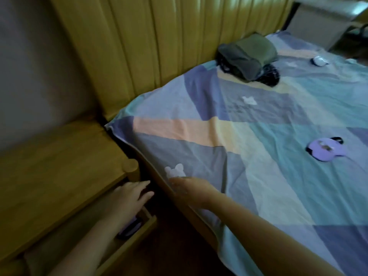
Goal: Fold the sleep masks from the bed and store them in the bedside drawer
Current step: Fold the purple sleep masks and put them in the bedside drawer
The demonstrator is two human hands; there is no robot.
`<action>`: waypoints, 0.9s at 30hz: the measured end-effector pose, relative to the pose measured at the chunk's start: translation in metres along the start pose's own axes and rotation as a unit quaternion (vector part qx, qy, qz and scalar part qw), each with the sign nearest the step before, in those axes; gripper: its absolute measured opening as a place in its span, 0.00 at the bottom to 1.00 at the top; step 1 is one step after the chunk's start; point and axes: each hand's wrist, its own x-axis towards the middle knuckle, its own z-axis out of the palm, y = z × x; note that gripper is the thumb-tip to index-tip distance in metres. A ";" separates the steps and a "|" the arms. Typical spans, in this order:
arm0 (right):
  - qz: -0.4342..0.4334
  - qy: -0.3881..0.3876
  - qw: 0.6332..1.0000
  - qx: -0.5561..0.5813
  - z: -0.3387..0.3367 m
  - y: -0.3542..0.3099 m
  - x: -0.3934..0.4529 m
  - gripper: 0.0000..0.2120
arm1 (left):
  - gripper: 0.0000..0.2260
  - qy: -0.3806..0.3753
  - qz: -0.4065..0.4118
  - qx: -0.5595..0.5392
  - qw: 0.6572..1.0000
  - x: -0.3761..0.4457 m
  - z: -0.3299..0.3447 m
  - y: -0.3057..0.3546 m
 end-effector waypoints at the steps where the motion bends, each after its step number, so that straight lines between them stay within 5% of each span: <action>1: 0.004 0.035 0.999 0.002 -0.012 0.011 -0.013 0.24 | 0.23 0.023 0.046 0.016 0.999 0.011 -0.007 0.026; 5: 0.078 0.120 0.990 0.001 -0.055 0.089 -0.087 0.22 | 0.31 0.068 0.167 0.008 0.984 0.056 -0.005 0.152; 13: 0.259 0.125 0.958 -0.024 -0.084 0.289 -0.235 0.27 | 0.29 0.025 0.177 -0.192 0.965 0.132 0.062 0.369; 19: 0.354 0.088 0.931 -0.021 -0.083 0.382 -0.286 0.32 | 0.33 -0.054 0.173 -0.245 0.952 0.170 0.117 0.452; 27: 0.394 0.131 0.906 0.083 -0.098 0.457 -0.243 0.40 | 0.35 -0.163 0.149 -0.247 0.943 0.264 0.177 0.516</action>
